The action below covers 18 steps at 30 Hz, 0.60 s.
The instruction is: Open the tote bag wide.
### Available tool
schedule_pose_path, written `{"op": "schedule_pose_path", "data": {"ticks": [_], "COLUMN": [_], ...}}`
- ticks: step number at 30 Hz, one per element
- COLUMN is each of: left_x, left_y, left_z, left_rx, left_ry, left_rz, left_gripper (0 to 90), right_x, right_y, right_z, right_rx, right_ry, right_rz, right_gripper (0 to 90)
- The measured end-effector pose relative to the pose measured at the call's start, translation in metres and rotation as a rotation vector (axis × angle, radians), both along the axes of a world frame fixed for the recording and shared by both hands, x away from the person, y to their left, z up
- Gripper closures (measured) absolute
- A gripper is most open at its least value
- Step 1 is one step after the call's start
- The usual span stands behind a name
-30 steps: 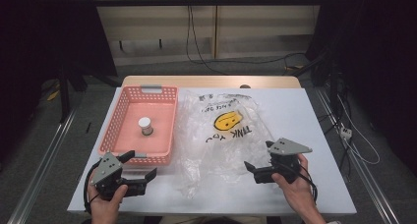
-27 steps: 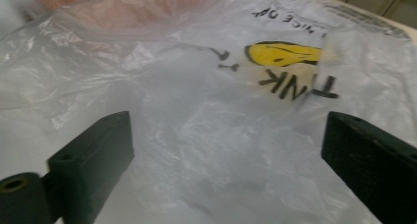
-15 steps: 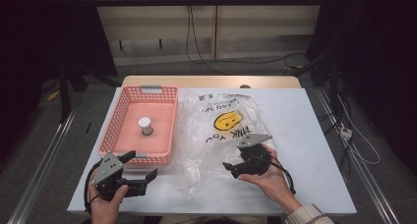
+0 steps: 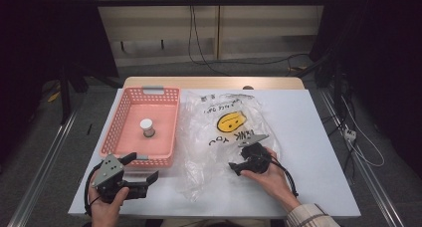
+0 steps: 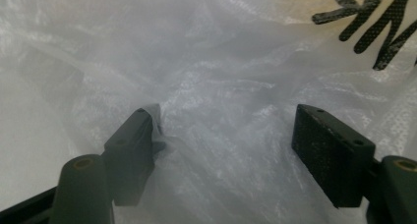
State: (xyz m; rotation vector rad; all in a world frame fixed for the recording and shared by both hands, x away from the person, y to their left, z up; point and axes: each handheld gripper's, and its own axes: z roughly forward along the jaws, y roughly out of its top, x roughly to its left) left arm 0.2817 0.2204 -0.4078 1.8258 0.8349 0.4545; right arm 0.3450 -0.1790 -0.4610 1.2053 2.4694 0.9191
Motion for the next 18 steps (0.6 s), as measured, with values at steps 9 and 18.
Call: {"op": "schedule_pose_path", "data": {"ticks": [9, 18], "left_x": [-0.0002, 0.0002], "left_y": [-0.0004, -0.0002], "left_z": [-0.0004, -0.0006], "left_rx": [0.007, 0.006], "left_ry": [0.0, 0.001], "left_rz": [0.001, 0.007], "left_gripper": [5.8, 5.8], "right_x": [0.0025, 0.0092], "right_y": [-0.0035, -0.0025], "right_z": [0.0017, 0.0035], "right_rx": [0.003, 0.004], "right_ry": [-0.015, -0.005], "right_rz": [-0.007, -0.042], "right_gripper": [60.0, 90.0]}}
